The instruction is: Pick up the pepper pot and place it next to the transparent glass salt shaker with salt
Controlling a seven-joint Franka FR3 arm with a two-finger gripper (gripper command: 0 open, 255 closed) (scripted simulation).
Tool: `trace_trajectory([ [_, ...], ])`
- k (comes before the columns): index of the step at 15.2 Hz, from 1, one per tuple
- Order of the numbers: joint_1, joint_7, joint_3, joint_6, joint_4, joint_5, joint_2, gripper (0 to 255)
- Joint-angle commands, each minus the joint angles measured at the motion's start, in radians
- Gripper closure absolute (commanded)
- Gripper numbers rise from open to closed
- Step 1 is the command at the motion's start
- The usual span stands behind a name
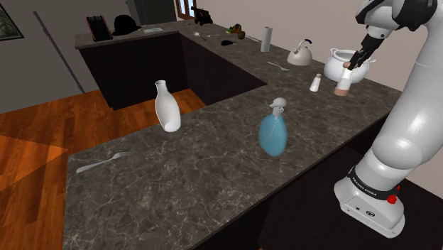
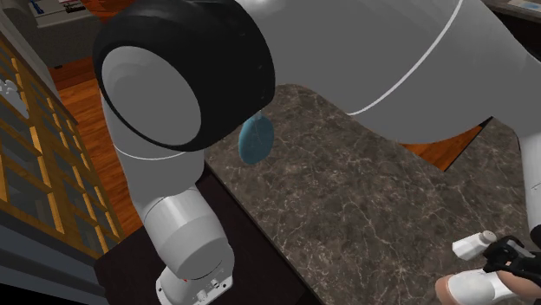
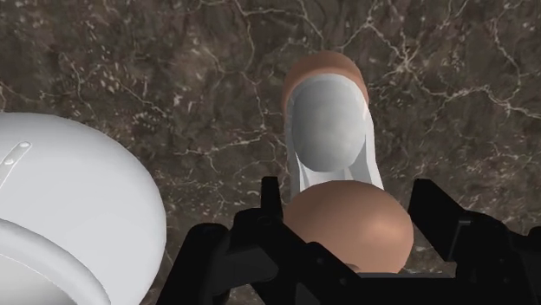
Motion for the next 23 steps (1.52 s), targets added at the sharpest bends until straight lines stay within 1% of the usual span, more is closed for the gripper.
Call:
trace_trajectory([
  [1, -0.006, -0.014, 0.006, 0.022, -0.016, 0.017, 0.013, 255],
  [4, -0.019, -0.040, 0.020, 0.059, -0.040, 0.051, 0.040, 255],
  [12, -0.019, -0.040, 0.020, 0.059, -0.040, 0.051, 0.040, 255],
  [13, -0.019, -0.040, 0.020, 0.059, -0.041, 0.051, 0.040, 0],
  [18, -0.019, -0.040, 0.020, 0.059, -0.040, 0.051, 0.040, 0],
  [21, 0.011, 0.010, -0.014, -0.012, -0.002, -0.028, -0.029, 0],
  [22, 0.017, 0.022, -0.021, -0.032, 0.010, -0.047, -0.045, 0],
  [23, 0.016, 0.023, -0.020, -0.032, 0.010, -0.047, -0.046, 0],
])
